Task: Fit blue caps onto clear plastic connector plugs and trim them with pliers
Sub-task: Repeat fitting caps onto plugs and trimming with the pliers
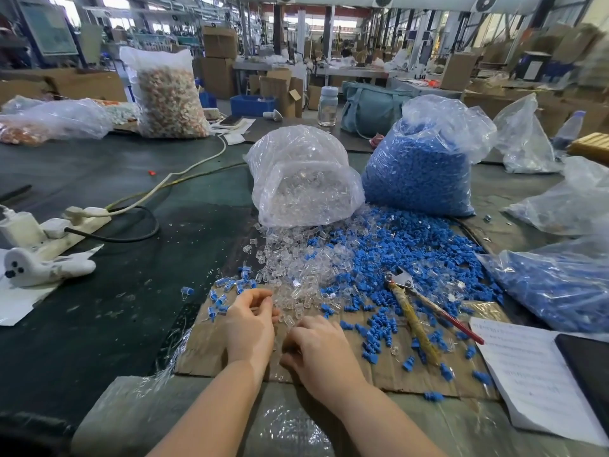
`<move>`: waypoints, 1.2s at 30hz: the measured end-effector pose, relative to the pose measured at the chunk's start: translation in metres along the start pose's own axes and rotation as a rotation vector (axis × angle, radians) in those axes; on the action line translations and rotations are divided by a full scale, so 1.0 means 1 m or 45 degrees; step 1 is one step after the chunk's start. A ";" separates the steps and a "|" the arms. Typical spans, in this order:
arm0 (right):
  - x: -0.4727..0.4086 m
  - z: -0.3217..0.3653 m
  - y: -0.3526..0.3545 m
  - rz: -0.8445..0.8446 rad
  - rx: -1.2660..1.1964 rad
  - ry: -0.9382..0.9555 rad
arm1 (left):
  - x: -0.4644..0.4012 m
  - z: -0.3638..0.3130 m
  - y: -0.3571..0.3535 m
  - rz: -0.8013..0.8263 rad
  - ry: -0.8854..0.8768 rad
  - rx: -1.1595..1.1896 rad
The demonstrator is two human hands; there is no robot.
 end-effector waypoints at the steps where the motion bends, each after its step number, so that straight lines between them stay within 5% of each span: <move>1: 0.000 -0.001 0.000 -0.024 -0.016 -0.008 | 0.001 0.000 -0.001 0.009 0.001 -0.005; 10: 0.003 -0.028 0.031 -0.321 -0.434 -0.254 | 0.014 -0.006 -0.021 0.166 -0.019 0.022; 18: 0.011 -0.045 0.044 -0.382 -0.730 -0.475 | 0.030 -0.013 -0.039 0.320 0.052 0.128; 36: 0.021 -0.041 0.046 -0.427 -0.515 -0.410 | 0.039 -0.014 -0.045 0.388 0.073 0.169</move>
Point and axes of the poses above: each hand's wrist, its own x-axis away from the middle knuckle, its own y-axis out of the back of the hand, z = x × y, the point moved 1 cm from there along -x, towards the middle knuckle, and after that the axes turned 7 degrees about -y, right-handed, at the moved point
